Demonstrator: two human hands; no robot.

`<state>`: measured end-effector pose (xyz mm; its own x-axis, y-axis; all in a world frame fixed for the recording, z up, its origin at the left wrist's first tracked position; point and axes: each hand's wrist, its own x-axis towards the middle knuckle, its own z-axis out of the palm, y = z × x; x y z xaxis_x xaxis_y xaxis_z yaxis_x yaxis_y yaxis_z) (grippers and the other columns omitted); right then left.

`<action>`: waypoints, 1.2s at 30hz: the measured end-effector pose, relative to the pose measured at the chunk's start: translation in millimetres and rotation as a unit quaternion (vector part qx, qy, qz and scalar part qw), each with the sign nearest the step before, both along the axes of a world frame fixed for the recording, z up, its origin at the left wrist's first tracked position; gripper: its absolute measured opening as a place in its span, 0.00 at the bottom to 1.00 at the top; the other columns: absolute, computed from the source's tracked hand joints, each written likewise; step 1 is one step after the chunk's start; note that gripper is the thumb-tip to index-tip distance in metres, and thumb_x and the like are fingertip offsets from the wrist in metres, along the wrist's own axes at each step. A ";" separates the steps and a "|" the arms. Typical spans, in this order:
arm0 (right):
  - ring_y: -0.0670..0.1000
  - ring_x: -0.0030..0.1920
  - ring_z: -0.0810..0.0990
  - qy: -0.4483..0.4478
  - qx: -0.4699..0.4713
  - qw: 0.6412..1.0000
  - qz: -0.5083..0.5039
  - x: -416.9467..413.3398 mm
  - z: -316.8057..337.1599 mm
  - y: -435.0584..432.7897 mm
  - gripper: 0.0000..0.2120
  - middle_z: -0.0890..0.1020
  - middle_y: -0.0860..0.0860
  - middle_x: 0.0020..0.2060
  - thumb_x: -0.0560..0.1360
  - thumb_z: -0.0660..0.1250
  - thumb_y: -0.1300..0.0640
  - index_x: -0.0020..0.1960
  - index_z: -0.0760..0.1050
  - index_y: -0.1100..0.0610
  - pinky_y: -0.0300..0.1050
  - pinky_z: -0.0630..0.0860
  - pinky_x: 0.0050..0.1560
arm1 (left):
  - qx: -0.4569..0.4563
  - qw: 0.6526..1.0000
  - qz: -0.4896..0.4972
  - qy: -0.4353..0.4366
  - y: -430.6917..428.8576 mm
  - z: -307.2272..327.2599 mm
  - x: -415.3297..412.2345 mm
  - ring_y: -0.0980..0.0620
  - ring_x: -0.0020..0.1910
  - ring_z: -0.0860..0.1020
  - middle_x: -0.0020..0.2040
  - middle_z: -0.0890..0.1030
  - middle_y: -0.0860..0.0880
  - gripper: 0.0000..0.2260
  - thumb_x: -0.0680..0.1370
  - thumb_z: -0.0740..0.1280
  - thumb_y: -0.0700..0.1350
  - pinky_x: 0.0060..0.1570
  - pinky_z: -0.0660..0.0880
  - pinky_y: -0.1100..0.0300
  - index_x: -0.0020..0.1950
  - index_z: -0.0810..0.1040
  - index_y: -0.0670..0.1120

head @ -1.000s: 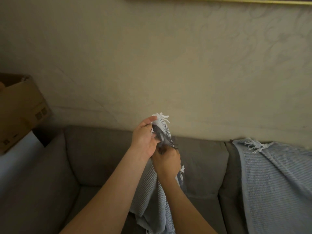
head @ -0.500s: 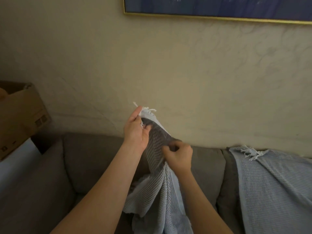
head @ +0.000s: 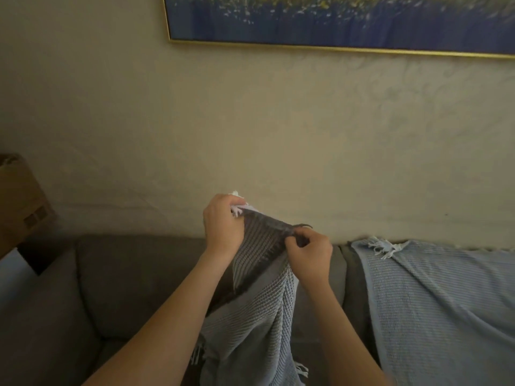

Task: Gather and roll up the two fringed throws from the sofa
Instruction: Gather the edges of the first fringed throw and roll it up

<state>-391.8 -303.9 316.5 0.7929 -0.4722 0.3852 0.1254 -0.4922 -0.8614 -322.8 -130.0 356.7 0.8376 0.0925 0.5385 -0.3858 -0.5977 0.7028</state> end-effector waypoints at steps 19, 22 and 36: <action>0.47 0.22 0.60 0.099 -0.031 0.985 0.138 -46.5 -60.7 -1.5 0.25 0.66 0.49 0.21 0.76 0.71 0.50 0.28 0.62 0.56 0.42 0.58 0.27 | 0.023 0.991 -0.131 -0.014 -64.6 -1.2 -51.4 0.48 0.41 0.75 0.44 0.74 0.50 0.09 0.82 0.63 0.31 0.38 0.70 0.52 0.55 0.68 0.43; 0.48 0.21 0.58 0.109 0.002 0.992 0.056 -45.4 -55.9 6.4 0.26 0.64 0.49 0.20 0.75 0.70 0.46 0.26 0.62 0.55 0.42 0.56 0.26 | 0.015 0.992 -0.125 -0.013 -67.4 -1.1 -55.1 0.53 0.39 0.73 0.43 0.74 0.53 0.10 0.82 0.63 0.30 0.38 0.68 0.55 0.55 0.68 0.43; 0.61 0.56 0.79 0.400 -0.077 0.910 0.083 -71.8 -95.8 -31.5 0.08 0.77 0.53 0.48 0.76 0.65 0.52 0.50 0.69 0.55 0.59 0.73 0.66 | -0.135 0.991 -0.024 0.004 -65.6 11.5 -51.0 0.59 0.42 0.77 0.46 0.76 0.54 0.10 0.83 0.62 0.31 0.39 0.72 0.70 0.58 0.70 0.45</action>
